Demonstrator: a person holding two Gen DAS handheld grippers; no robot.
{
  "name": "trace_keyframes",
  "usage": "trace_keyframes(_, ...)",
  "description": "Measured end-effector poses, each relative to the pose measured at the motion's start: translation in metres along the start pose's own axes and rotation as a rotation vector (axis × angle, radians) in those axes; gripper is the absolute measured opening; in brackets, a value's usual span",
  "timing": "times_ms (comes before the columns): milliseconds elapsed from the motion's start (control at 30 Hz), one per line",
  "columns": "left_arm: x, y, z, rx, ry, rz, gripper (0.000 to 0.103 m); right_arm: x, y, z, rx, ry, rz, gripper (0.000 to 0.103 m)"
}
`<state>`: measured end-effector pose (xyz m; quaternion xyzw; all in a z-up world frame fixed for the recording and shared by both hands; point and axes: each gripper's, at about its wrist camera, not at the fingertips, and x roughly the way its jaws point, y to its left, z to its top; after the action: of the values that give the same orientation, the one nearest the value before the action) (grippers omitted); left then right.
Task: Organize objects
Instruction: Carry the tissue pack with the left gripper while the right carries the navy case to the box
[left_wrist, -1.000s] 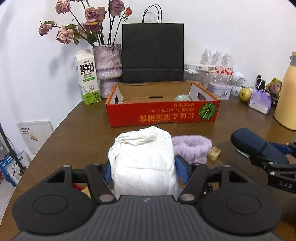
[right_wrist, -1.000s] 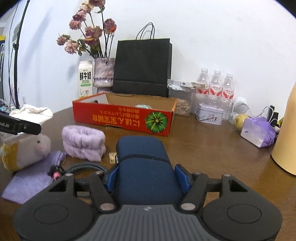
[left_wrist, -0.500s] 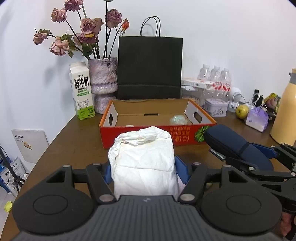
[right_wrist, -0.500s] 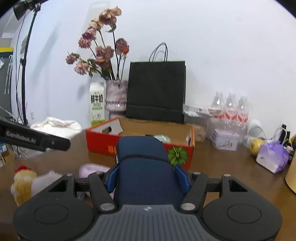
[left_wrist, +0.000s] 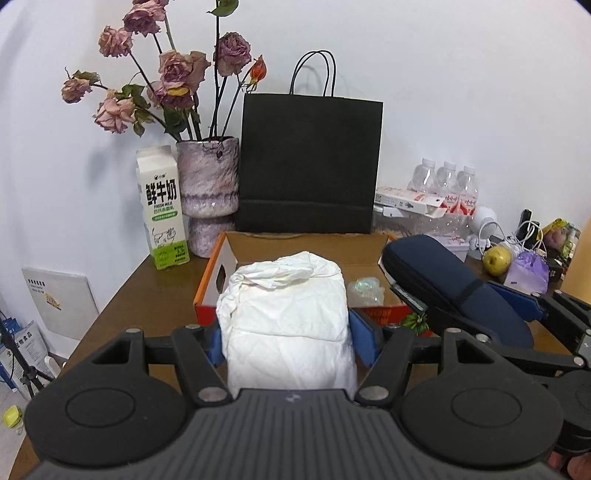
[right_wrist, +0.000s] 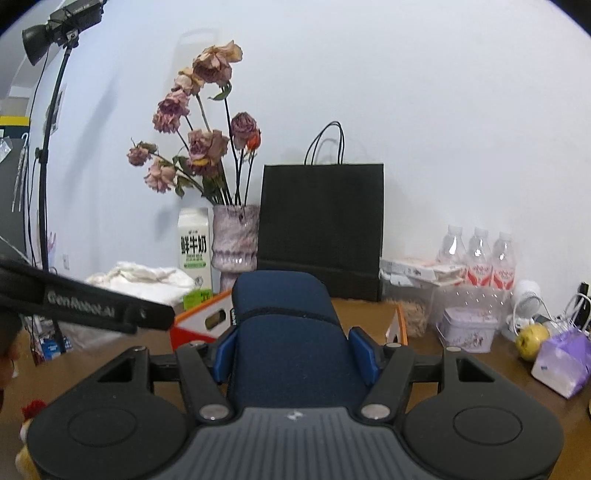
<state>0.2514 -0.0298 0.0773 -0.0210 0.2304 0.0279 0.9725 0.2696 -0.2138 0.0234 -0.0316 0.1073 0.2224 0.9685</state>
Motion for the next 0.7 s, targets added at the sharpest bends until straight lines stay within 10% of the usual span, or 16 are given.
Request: trace_keyframes(700,0.086,0.010,0.058,-0.055,0.024,0.062,0.066,0.088,-0.027,0.030,0.061,-0.010,-0.004,0.062)
